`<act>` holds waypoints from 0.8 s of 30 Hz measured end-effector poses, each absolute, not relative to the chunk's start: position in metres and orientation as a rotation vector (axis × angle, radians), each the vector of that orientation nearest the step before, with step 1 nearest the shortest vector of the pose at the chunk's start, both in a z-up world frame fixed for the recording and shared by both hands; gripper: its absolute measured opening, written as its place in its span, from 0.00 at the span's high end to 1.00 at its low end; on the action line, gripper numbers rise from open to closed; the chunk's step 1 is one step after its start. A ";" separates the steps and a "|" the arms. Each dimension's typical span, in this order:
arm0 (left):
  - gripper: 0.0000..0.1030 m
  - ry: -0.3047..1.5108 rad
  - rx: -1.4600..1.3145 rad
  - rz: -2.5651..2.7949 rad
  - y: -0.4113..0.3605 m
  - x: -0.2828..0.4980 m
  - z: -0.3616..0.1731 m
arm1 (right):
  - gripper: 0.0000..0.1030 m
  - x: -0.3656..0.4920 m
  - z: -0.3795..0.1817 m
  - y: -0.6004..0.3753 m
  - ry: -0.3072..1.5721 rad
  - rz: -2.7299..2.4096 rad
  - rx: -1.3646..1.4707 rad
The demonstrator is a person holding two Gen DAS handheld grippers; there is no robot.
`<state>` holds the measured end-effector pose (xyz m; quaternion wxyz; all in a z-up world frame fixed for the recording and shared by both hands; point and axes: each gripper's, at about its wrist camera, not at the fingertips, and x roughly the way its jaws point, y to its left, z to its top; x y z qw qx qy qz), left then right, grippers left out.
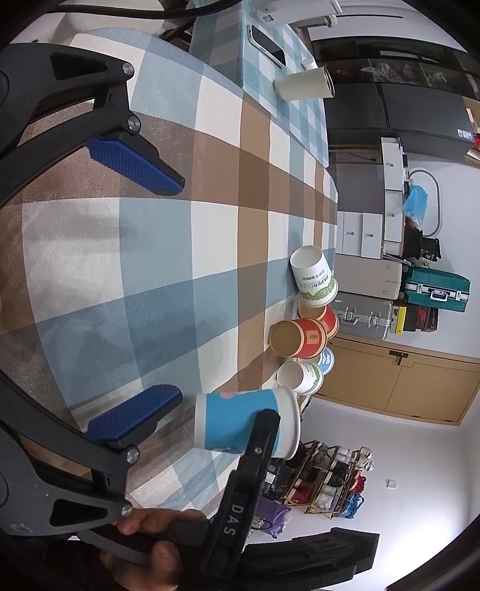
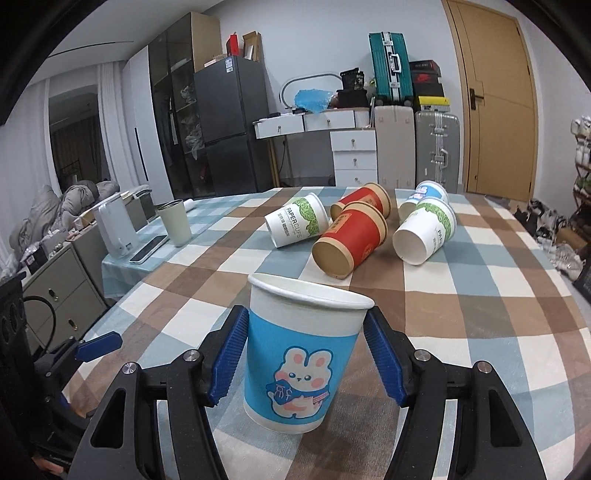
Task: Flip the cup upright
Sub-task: 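Hold the blue rabbit cup upright in the right gripper and carry it, then lower the blue rabbit cup upright onto the table and open the right gripper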
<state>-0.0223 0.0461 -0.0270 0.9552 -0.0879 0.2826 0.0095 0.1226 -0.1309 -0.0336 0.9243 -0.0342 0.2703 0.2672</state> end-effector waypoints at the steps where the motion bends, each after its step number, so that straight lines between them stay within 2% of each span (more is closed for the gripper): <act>1: 0.01 0.575 -0.178 0.019 0.046 -0.022 -0.028 | 0.36 0.123 -0.034 -0.130 0.553 0.547 -0.076; 24: 0.01 0.581 -0.175 0.008 0.046 -0.018 -0.033 | 0.36 0.076 -0.051 -0.142 0.487 0.644 -0.199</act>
